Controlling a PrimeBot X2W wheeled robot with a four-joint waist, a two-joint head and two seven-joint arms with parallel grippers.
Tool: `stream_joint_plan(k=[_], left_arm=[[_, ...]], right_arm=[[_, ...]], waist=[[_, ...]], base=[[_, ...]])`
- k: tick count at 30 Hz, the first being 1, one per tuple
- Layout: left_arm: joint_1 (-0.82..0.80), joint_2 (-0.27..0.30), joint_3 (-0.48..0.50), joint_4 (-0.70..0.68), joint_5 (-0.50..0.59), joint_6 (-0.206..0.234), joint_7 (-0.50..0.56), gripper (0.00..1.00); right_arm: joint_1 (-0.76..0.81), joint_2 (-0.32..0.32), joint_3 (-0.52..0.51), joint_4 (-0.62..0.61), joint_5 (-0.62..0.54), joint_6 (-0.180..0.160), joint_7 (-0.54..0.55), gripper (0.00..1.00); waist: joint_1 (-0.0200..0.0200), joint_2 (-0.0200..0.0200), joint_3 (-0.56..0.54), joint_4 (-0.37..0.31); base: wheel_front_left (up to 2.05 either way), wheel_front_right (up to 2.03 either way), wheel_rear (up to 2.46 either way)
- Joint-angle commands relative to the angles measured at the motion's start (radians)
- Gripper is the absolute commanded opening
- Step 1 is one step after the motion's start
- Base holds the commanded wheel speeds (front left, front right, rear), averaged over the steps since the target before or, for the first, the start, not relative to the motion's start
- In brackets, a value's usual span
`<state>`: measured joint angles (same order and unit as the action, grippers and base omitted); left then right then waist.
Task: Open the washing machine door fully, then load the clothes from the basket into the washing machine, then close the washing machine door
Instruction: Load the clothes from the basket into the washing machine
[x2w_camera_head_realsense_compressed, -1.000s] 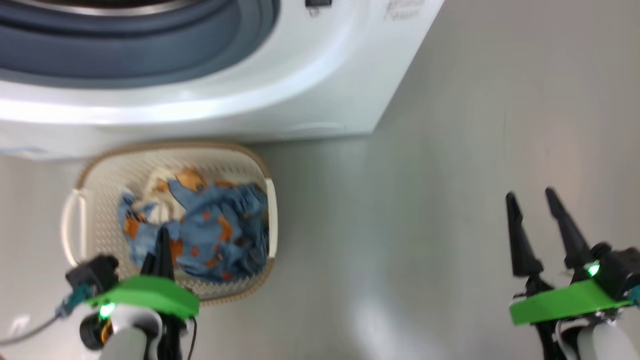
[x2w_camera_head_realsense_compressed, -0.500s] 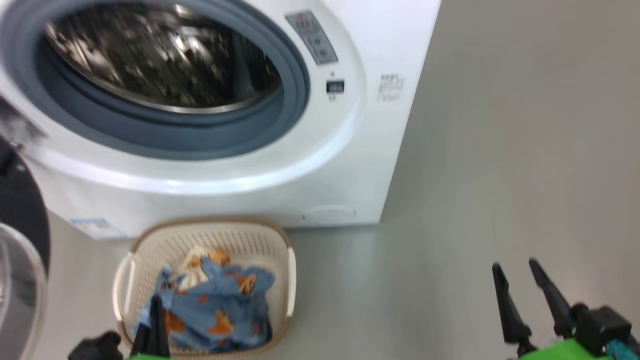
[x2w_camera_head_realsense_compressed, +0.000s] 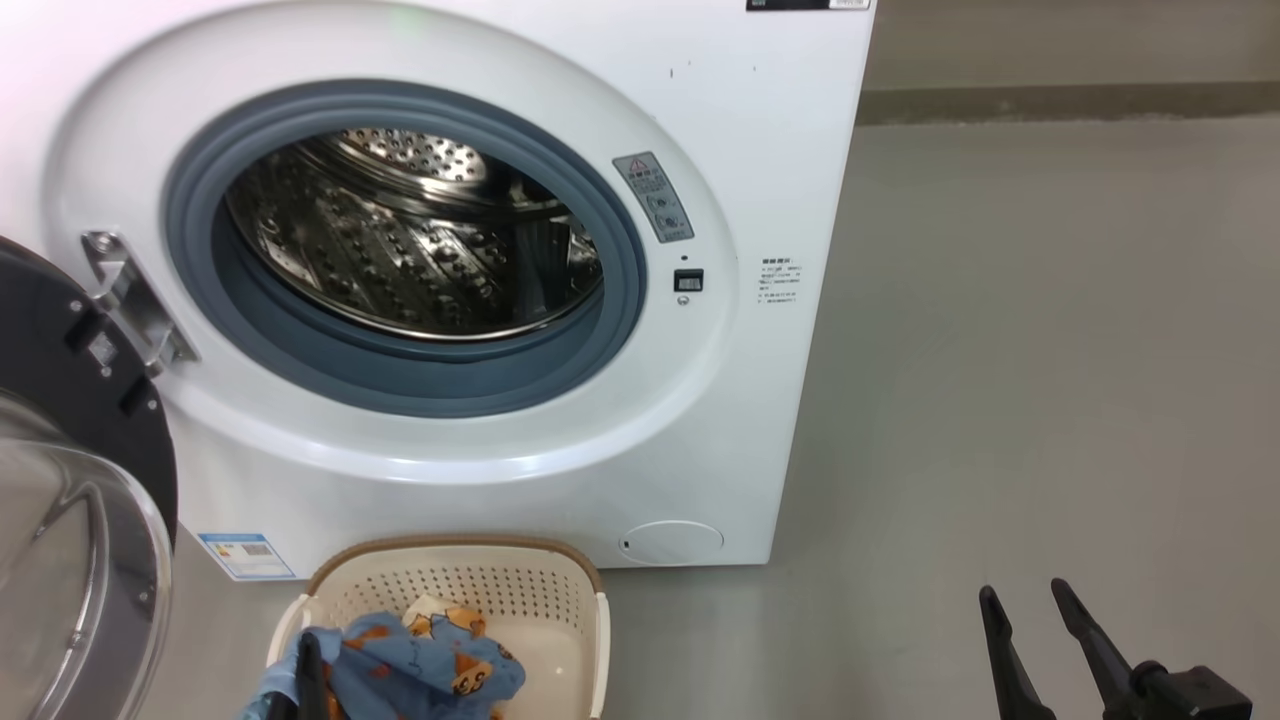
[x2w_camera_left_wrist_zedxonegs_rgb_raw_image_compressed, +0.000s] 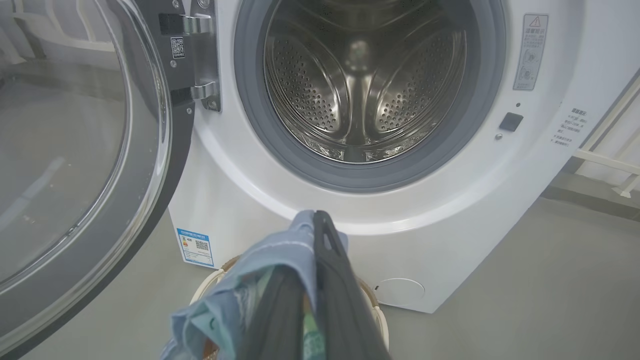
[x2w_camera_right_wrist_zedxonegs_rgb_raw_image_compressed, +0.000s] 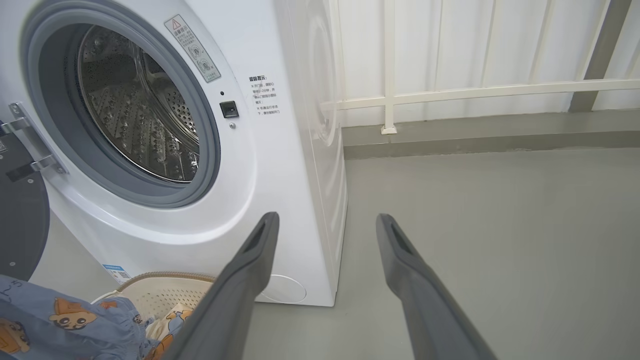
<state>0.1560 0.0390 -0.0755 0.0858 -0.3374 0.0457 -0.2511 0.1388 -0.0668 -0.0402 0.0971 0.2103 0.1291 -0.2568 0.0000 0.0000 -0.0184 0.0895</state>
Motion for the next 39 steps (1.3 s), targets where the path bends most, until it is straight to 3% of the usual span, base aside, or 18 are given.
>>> stream_joint_plan(k=[1,14,23,39], left_arm=[[-0.016,0.011,0.031,-0.034,0.009,0.006,-0.011,0.0],[0.011,0.011,0.02,-0.134,0.034,0.015,-0.011,0.0],[-0.027,0.011,0.008,-0.16,0.037,0.005,-0.011,0.0],[-0.395,0.046,0.089,0.024,0.064,-0.031,-0.011,0.0]], right_arm=[[-0.009,-0.008,0.024,-0.026,-0.011,0.002,-0.005,1.0],[0.006,-0.009,0.007,-0.02,-0.046,0.002,-0.005,1.0],[-0.011,0.004,0.02,-0.02,-0.035,0.002,-0.005,1.0],[-0.103,0.016,0.049,-0.019,0.017,0.002,-0.005,1.0]], waist=[[0.0,0.0,-0.01,0.005],[0.0,0.0,-0.012,-0.009],[0.0,0.0,0.013,-0.058],[0.0,0.0,0.185,-0.201]], base=[[0.0,0.0,0.0],[0.0,0.0,0.0],[0.0,0.0,0.0],[0.0,0.0,0.0]])
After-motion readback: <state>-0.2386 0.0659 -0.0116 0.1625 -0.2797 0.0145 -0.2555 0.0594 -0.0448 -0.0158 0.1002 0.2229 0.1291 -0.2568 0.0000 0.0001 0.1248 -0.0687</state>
